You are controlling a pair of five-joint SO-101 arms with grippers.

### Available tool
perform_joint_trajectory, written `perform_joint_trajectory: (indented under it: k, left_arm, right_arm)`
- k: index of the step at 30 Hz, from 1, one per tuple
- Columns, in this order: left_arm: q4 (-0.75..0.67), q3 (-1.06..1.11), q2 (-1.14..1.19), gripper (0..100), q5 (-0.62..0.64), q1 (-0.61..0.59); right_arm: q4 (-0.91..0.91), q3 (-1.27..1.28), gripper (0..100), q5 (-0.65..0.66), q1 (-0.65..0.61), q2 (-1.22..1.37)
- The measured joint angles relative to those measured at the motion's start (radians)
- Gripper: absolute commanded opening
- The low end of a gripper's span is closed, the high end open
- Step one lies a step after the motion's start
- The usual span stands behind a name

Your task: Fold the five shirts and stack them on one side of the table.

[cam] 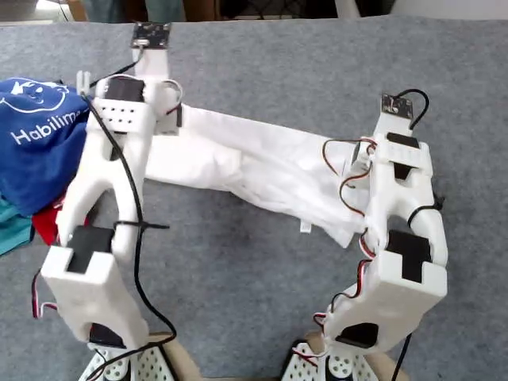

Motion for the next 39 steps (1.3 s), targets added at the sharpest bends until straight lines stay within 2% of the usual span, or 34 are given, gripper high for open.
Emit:
perform_joint_trajectory:
  k: [4,7,22,25,30,39]
  left_arm:
    - [0.006,0.003,-0.003,18,0.072,0.103]
    - [0.006,0.002,0.044,18,0.097,0.132]
    - [0.058,-0.206,0.350,18,0.118,0.132]
    - [0.058,-0.209,0.371,17,0.118,0.132]
    - [0.058,-0.209,0.373,11,0.118,0.132]
    - [0.058,-0.209,0.373,11,0.118,0.144]
  right_arm:
    - [-0.005,0.000,26.8,0.000,0.000,0.000]
    - [-0.029,0.005,26.8,0.000,0.000,0.000]
    - [-0.046,0.015,26.8,0.000,0.000,0.000]
    - [-0.046,0.015,26.8,0.000,0.000,0.000]
    - [-0.048,0.015,26.8,0.000,0.000,0.000]
    - [-0.048,0.015,26.8,0.000,0.000,0.000]
